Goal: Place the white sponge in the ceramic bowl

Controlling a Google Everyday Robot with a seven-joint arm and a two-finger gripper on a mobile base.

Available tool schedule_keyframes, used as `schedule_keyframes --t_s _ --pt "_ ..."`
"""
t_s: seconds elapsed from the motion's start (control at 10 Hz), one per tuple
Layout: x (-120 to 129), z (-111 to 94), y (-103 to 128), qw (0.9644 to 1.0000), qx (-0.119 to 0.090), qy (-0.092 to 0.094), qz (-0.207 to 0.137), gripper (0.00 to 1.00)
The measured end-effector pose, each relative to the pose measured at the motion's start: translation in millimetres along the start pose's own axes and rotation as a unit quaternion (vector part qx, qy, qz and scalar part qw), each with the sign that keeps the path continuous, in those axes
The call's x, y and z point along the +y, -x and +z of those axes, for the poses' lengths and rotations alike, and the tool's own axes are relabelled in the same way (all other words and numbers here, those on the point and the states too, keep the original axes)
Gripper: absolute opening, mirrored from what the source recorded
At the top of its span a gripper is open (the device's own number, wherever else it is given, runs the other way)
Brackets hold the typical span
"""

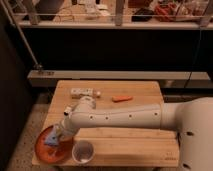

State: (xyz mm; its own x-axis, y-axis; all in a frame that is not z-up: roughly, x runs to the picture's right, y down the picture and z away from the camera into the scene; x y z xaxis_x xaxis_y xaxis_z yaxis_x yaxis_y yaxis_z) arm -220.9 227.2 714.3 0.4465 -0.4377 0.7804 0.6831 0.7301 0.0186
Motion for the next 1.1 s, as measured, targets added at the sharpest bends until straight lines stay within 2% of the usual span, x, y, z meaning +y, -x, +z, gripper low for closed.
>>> schedule_keyframes --t_s 0.2,0.4,1.1 --pt "0.2 2.0 0.1 1.0000 -0.001 0.002 0.001 0.02" --pt "0.8 2.3 -1.4 1.0000 -0.001 0.002 0.004 0.13" --pt "2.0 4.8 -3.3 0.9999 -0.004 0.005 0.008 0.13"
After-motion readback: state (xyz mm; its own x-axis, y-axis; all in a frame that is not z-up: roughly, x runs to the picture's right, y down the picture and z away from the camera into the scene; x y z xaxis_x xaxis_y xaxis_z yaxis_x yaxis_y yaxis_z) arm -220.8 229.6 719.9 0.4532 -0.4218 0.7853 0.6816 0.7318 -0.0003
